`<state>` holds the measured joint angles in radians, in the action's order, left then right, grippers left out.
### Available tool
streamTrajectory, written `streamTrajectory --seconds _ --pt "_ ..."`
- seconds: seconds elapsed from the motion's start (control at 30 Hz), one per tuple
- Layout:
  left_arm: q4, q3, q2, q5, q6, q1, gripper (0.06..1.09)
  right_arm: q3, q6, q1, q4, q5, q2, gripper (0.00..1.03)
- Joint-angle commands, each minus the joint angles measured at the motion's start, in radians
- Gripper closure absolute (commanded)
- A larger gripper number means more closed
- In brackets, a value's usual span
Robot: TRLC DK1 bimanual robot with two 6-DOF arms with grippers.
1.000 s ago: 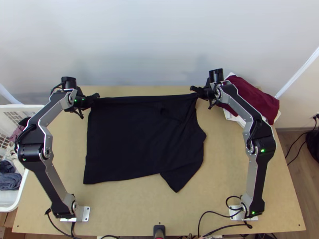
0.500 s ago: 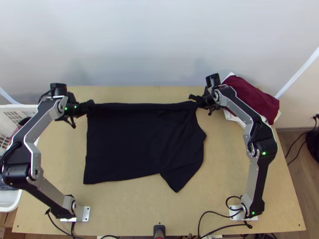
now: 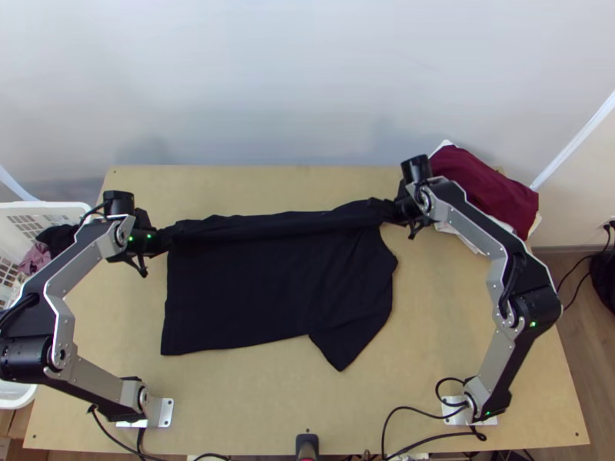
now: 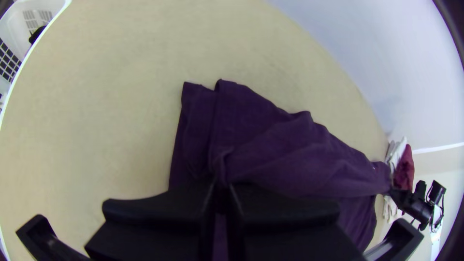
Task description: Fold the t-shirt
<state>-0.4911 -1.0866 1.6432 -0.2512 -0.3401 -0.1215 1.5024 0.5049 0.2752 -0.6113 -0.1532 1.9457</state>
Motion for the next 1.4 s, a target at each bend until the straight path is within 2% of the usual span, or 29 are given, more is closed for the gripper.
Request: streamTrajectory --seconds 0.0,0.03,0.07,0.13,0.17,0.2,0.3,0.33,0.4,0.5,0.53,0.57,0.6,0.67,0.73,0.8,0.9,1.0,1.07,1.2,1.37 --pt "0.008 0.057 -0.042 -0.011 0.013 0.011 1.05 -0.074 0.006 0.009 0.025 0.020 -0.047 1.00" --pt "0.008 0.065 -0.045 -0.023 0.026 0.013 1.01 -0.088 0.006 0.012 0.033 0.023 -0.053 1.00" --pt "0.000 0.070 -0.052 -0.031 0.035 0.019 0.90 -0.097 0.006 0.015 0.033 0.035 -0.059 0.90" --pt "-0.017 0.088 -0.072 -0.040 0.044 0.031 0.60 -0.123 0.006 0.022 0.033 0.061 -0.077 0.47" --pt "-0.027 0.097 -0.083 -0.042 0.047 0.037 0.44 -0.136 0.003 0.022 0.033 0.066 -0.087 0.42" --pt "-0.043 0.103 -0.089 -0.049 0.052 0.043 0.35 -0.146 0.003 0.021 0.033 0.072 -0.097 0.41" --pt "-0.075 0.108 -0.109 -0.051 0.084 0.046 0.20 -0.189 -0.006 0.013 0.033 0.076 -0.157 0.41" --pt "-0.084 0.109 -0.118 -0.049 0.096 0.045 0.18 -0.206 -0.009 0.012 0.033 0.080 -0.186 0.39" --pt "-0.104 0.109 -0.140 -0.048 0.115 0.020 0.15 -0.246 -0.009 0.009 0.025 0.078 -0.248 0.32" --pt "-0.110 0.116 -0.189 -0.049 0.145 -0.037 0.15 -0.306 -0.003 0.001 -0.030 0.076 -0.361 0.31" --pt "-0.118 0.116 -0.207 -0.049 0.158 -0.053 0.15 -0.335 -0.002 0.004 -0.034 0.076 -0.415 0.25" --pt "-0.127 0.117 -0.226 -0.049 0.174 -0.069 0.15 -0.369 0.006 0.007 -0.036 0.076 -0.467 0.14" --pt "-0.141 0.120 -0.247 -0.049 0.194 -0.078 0.15 -0.396 0.017 0.012 -0.038 0.075 -0.507 0.12" --pt "-0.172 0.126 -0.298 -0.046 0.251 -0.084 0.15 -0.426 0.027 0.021 -0.074 0.072 -0.562 0.12" --pt "-0.236 0.142 -0.362 -0.043 0.360 -0.078 0.15 -0.429 0.030 0.039 -0.166 0.066 -0.588 0.04" --pt "-0.293 0.171 -0.419 -0.003 0.461 -0.066 0.16 -0.433 0.032 0.052 -0.237 0.055 -0.597 0.04" --pt "-0.431 0.223 -0.513 0.029 0.624 -0.035 0.18 -0.476 0.047 0.055 -0.252 0.032 -0.622 0.04" --pt "-0.563 0.306 -0.629 0.076 0.788 -0.010 0.25 -0.507 0.064 0.050 -0.257 -0.043 -0.623 0.04" --pt "-0.655 0.347 -0.697 0.095 0.883 -0.001 0.30 -0.521 0.073 0.055 -0.257 -0.060 -0.623 0.04" --pt "-0.715 0.418 -0.741 0.105 0.960 0.000 0.44 -0.534 0.081 0.079 -0.257 -0.069 -0.617 0.04" --pt "-0.704 0.488 -0.711 0.107 0.969 0.033 0.46 -0.544 0.090 0.114 -0.257 -0.071 -0.616 0.04"
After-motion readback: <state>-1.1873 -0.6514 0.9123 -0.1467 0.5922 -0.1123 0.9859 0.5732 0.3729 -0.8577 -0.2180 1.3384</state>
